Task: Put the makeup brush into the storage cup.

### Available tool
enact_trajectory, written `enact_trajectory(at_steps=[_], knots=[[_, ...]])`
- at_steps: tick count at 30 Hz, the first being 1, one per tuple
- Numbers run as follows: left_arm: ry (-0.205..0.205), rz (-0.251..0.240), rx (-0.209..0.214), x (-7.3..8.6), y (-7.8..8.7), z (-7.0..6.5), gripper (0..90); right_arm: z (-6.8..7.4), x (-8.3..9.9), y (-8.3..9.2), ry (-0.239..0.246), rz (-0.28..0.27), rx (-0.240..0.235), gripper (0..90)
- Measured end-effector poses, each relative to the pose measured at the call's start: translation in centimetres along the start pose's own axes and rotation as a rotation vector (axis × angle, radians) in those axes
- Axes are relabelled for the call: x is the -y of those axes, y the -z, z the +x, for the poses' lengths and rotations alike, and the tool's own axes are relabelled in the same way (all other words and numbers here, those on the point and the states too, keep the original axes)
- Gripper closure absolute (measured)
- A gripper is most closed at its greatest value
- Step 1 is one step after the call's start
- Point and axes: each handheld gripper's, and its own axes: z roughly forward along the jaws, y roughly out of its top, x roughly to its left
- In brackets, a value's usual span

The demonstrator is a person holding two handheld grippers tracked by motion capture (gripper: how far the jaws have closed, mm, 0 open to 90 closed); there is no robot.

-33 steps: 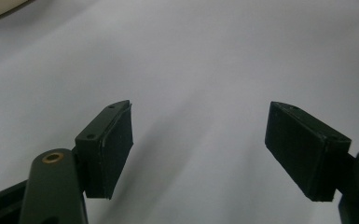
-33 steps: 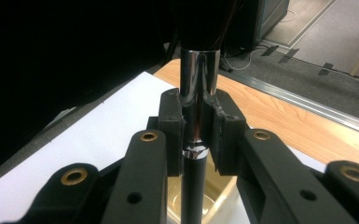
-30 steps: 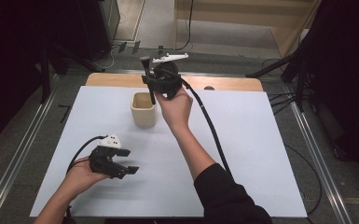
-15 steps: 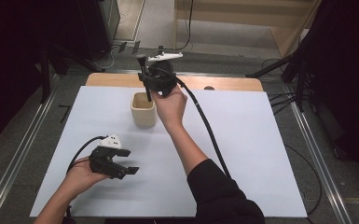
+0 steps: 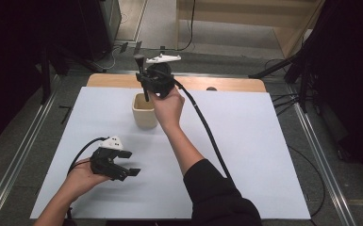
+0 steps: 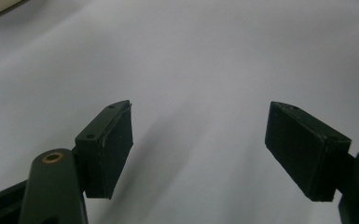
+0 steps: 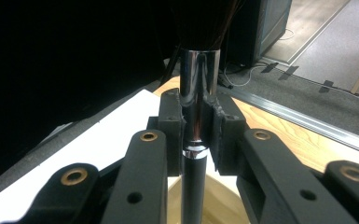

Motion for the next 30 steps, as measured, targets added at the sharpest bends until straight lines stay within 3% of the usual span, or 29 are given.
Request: enact_trajectory(at_steps=[6, 18, 30], knots=[[-0.004, 0.001, 0.002, 0.0, 0.0, 0.0, 24.3, -0.1, 0.3, -0.5, -0.011, 0.008, 0.012, 78.3], [-0.007, 0.005, 0.004, 0.0, 0.0, 0.0, 24.3, 0.1, 0.8, -0.9, 0.022, -0.038, 0.017, 78.3], [-0.010, 0.008, 0.002, 0.0, -0.1, 0.0, 24.3, -0.6, 2.7, -1.7, -0.025, -0.050, -0.001, 78.2]])
